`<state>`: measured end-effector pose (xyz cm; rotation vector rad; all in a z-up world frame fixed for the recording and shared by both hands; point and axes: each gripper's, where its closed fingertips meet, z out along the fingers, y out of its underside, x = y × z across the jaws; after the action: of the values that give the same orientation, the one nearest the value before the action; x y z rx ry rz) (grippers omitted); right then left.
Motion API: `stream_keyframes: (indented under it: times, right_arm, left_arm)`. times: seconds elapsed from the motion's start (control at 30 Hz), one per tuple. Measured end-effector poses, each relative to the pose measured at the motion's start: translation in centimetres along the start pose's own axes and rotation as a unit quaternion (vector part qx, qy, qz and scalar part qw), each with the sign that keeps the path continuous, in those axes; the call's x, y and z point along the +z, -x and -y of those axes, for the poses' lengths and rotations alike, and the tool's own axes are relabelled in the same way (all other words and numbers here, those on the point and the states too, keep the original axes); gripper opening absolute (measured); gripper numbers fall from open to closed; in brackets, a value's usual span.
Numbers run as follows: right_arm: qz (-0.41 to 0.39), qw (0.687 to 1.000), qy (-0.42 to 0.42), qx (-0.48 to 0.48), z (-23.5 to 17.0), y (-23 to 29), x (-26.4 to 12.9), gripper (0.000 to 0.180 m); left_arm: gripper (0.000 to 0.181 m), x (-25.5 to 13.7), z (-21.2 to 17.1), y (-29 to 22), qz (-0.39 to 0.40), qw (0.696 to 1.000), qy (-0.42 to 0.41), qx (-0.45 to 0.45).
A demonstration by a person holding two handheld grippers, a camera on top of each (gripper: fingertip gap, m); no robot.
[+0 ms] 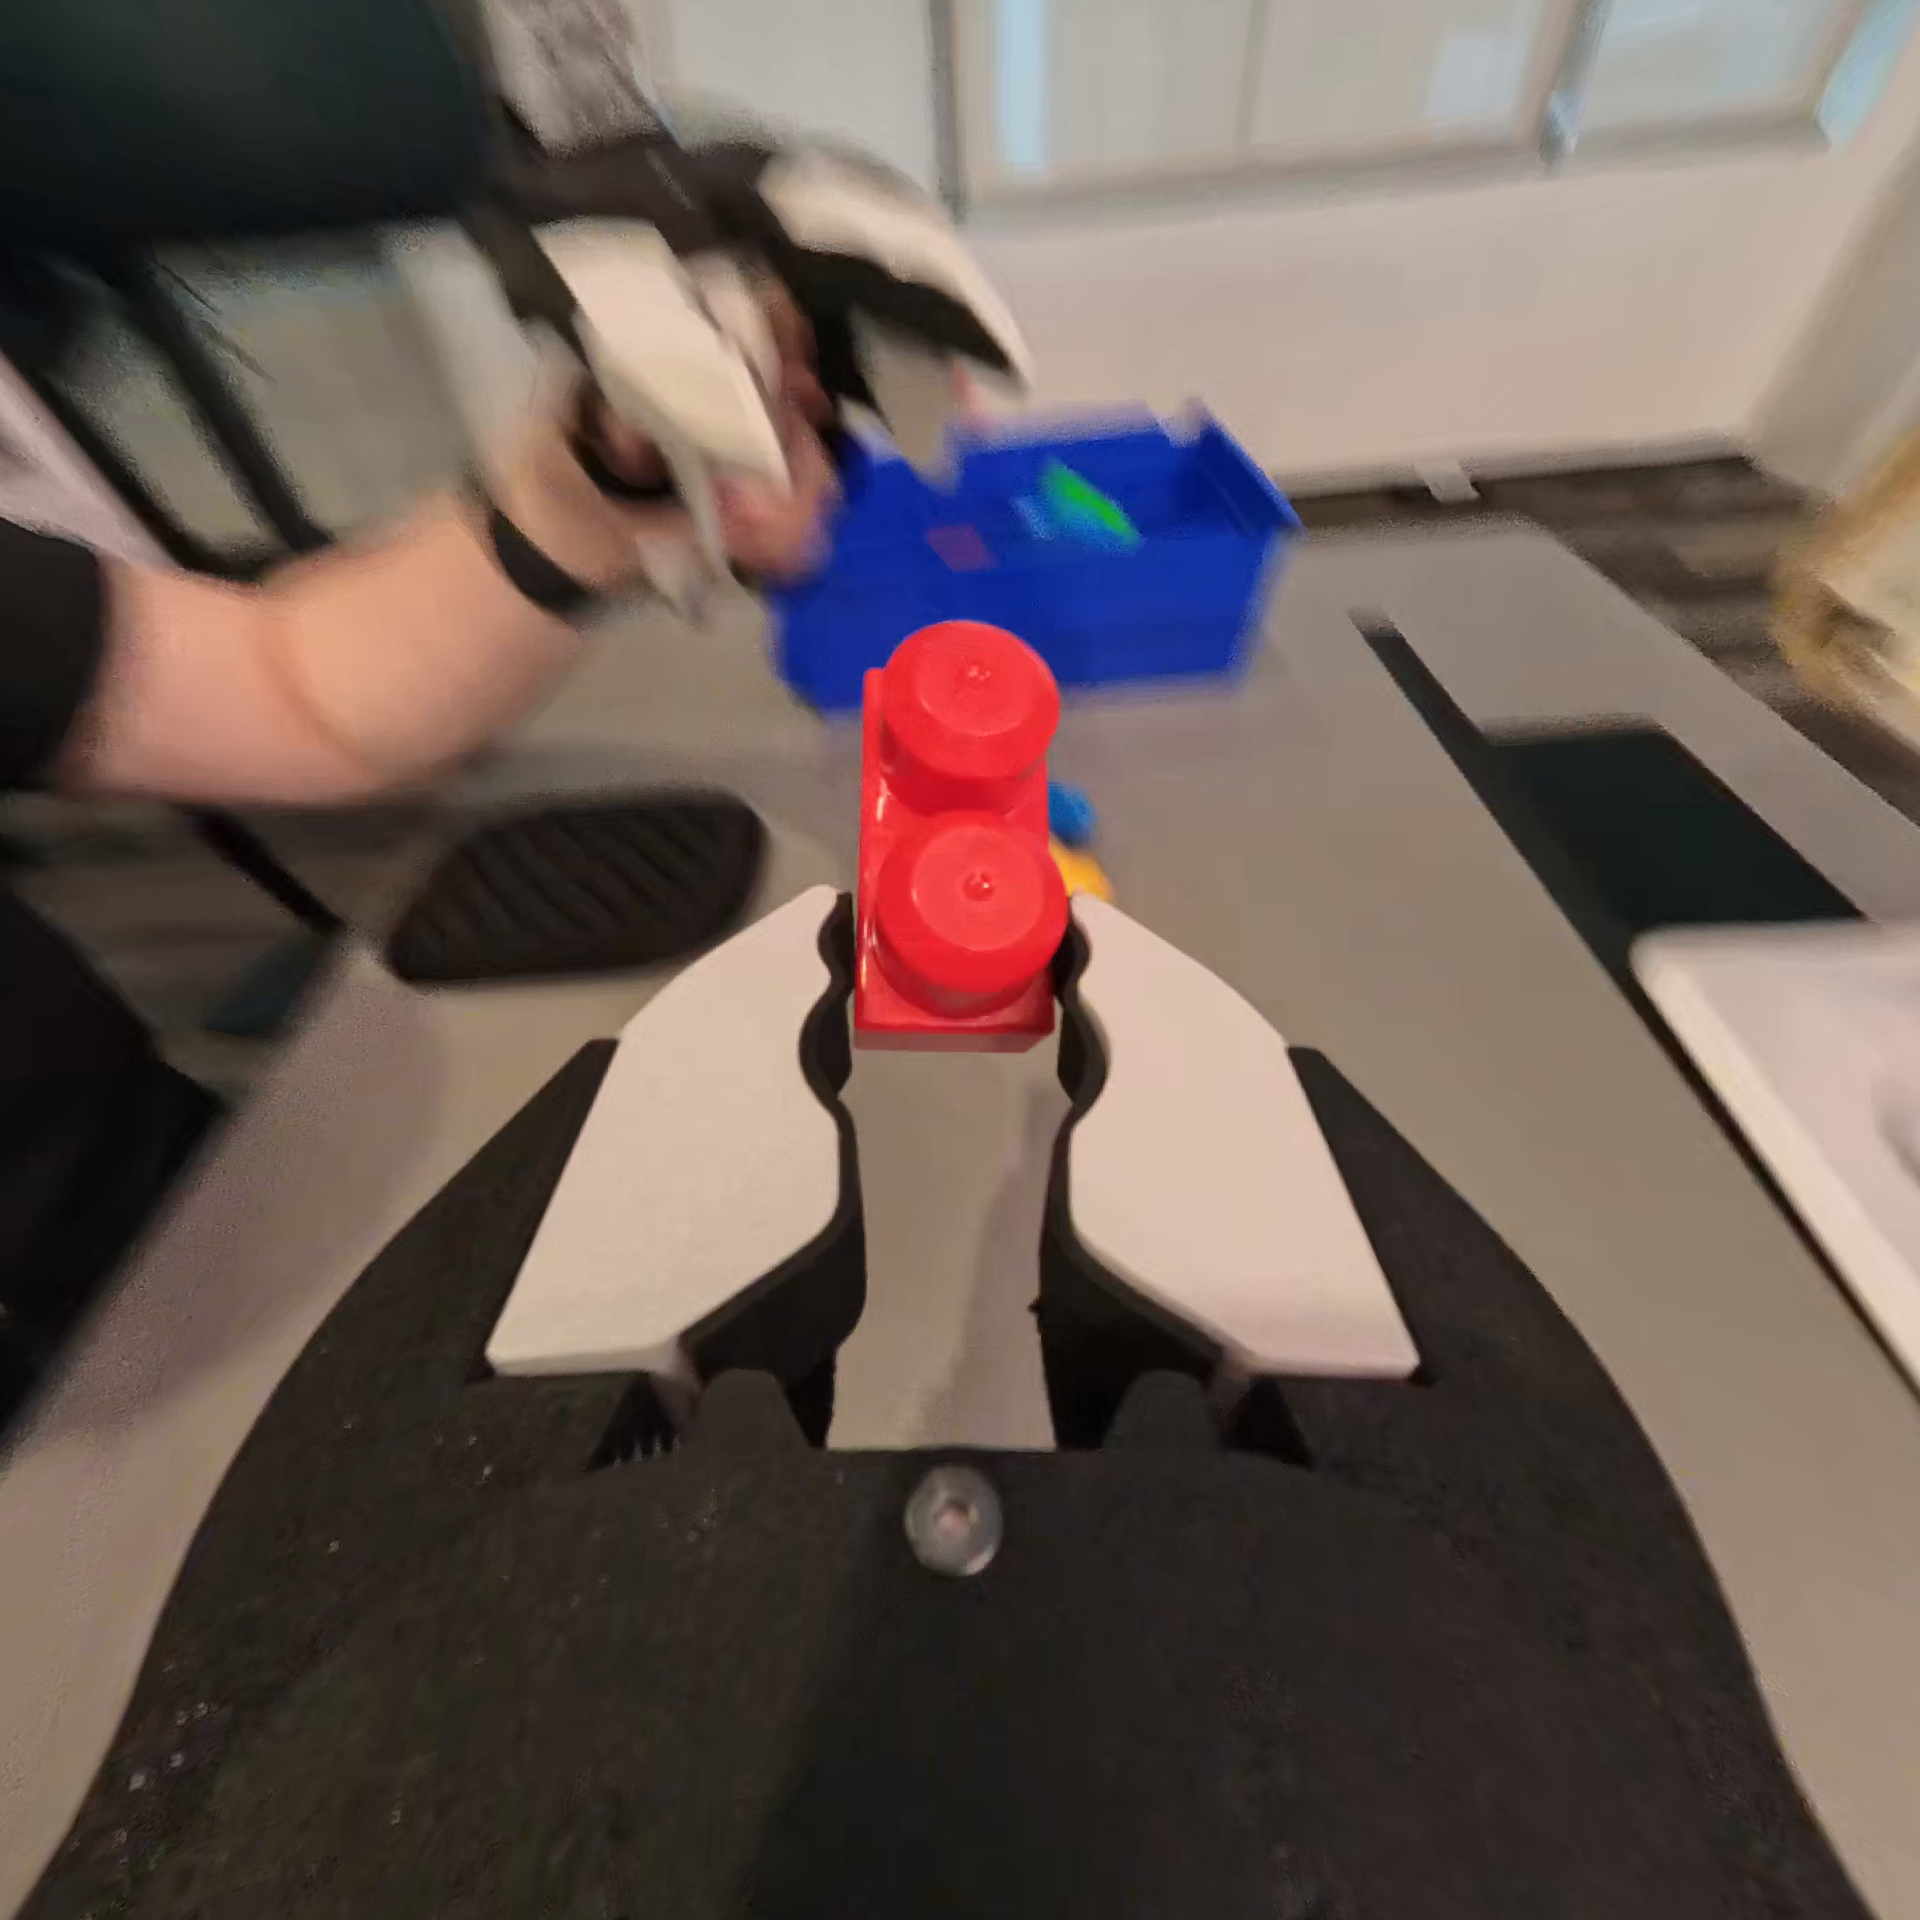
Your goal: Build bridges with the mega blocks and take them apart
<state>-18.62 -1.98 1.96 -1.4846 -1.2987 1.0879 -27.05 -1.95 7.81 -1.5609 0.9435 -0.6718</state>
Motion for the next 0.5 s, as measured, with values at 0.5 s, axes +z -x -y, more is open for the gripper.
stream_keyframes:
  times: [0.5]
  right_arm:
    - [-0.194, 0.936, 0.293, 0.034, -18.0, -9.5, -7.8, 0.036]
  left_arm:
    - [0.049, -6.6, -20.6, 8.6, 0.315, 0.897, 0.248, -0.184]
